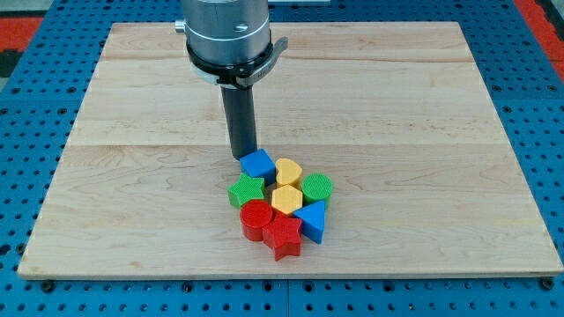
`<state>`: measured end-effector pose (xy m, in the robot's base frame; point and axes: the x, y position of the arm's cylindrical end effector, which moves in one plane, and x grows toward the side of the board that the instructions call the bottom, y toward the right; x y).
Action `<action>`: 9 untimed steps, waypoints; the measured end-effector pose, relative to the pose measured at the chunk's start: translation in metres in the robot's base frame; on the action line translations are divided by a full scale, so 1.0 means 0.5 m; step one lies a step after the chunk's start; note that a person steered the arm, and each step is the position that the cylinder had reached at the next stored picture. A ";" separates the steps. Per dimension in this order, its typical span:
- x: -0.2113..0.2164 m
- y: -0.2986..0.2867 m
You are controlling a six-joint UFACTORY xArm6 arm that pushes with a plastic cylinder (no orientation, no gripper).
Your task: Push red star along with red circle left a bit
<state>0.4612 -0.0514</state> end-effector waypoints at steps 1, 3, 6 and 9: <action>0.000 0.000; -0.005 0.000; 0.001 -0.172; 0.315 -0.096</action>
<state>0.6187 -0.0995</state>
